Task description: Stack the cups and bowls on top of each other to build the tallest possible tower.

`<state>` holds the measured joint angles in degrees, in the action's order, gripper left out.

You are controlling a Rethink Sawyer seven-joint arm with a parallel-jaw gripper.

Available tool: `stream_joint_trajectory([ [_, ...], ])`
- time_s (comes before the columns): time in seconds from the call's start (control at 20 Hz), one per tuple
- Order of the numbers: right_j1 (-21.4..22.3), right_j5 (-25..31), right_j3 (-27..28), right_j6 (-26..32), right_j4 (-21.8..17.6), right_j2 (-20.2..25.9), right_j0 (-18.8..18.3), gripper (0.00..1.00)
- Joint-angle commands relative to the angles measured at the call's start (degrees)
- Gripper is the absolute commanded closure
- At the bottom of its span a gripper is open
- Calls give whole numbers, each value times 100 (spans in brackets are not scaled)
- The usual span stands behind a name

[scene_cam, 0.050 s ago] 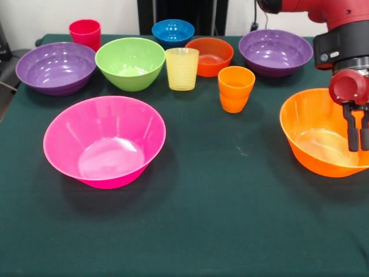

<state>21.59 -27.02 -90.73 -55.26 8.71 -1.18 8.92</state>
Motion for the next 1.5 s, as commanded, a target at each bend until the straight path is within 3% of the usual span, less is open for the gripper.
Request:
stream_joint_trajectory([
  [0.05, -255, 723, -34, -1170, -81, 124, -280, 0],
  [0.3, -481, 735, 77, -1172, 9, 156, -303, 0],
  [0.5, -572, 1461, -79, -1314, 383, 308, -421, 0],
  [0.65, -470, 1940, -309, -1432, 617, 366, -393, 0],
  [1.05, -183, 2348, -886, -2133, 1303, 282, 5, 0],
  [1.5, -203, 2454, -881, -2624, 1356, 137, 249, 0],
])
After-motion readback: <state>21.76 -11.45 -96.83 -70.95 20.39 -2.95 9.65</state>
